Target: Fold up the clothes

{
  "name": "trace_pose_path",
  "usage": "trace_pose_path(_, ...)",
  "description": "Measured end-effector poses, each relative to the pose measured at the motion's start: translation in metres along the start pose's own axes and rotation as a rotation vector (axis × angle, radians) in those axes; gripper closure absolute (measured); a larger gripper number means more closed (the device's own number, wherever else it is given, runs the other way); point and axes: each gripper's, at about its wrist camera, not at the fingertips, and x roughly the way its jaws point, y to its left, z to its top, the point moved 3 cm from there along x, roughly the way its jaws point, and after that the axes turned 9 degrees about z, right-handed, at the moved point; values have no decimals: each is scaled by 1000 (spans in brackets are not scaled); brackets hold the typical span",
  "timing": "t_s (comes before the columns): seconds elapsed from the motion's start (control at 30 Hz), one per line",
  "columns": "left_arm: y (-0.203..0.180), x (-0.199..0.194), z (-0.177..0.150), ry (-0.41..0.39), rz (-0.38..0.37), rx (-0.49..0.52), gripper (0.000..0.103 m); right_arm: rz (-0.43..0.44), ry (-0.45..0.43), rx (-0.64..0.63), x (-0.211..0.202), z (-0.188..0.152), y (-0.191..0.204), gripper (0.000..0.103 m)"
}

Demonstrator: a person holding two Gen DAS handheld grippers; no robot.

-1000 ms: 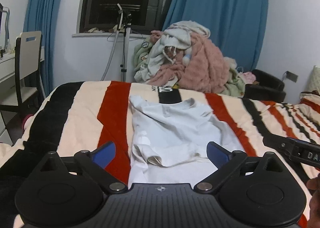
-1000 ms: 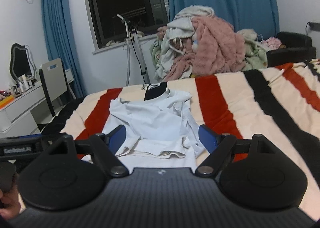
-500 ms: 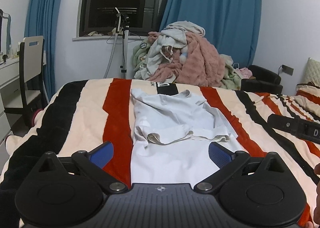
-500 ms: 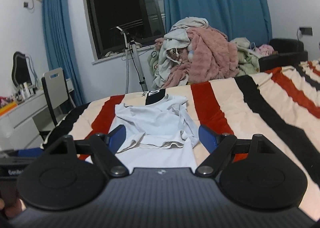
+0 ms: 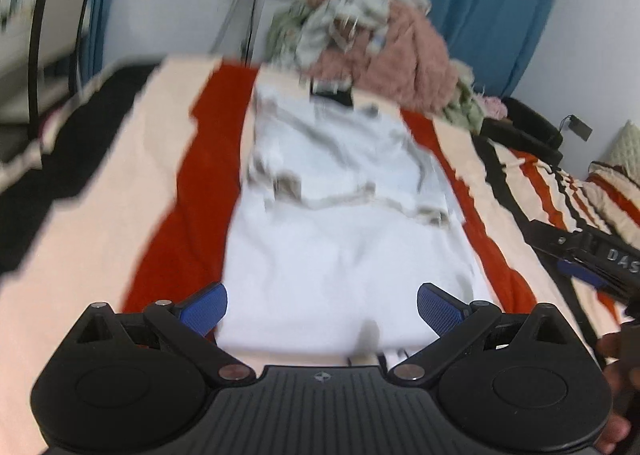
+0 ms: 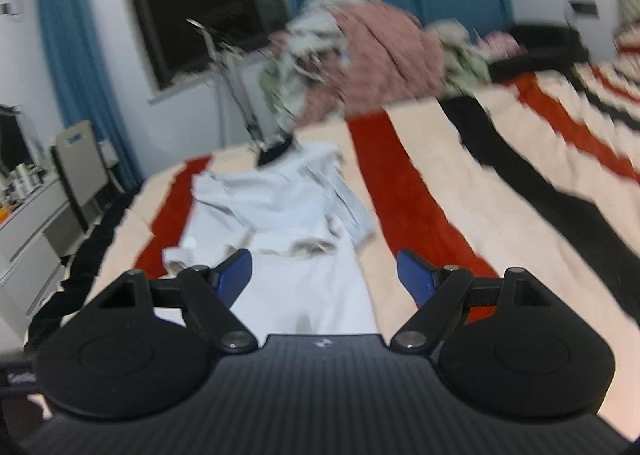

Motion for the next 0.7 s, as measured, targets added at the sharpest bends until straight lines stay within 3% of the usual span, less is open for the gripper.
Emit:
trace_pose_path(0.17,15,21,-21,143,-19,-97,3,11,66,142,9,-9,-19,22)
trace_pose_path(0.3,32,39,-26,221,-83,-243,3,27,114,245,17,-18,-29,22)
trace_pose_path(0.43,46,52,-24,183,-147,-370,4,65,147,357,21,-25,-37,22)
trace_pose_path(0.57,48,55,-20,108,-183,-408,10,152,165,474,15,-33,-39,20)
trace_pose_path(0.7,49,61,-22,88,-186,-446,25,296,229,642,21,-52,-34,20)
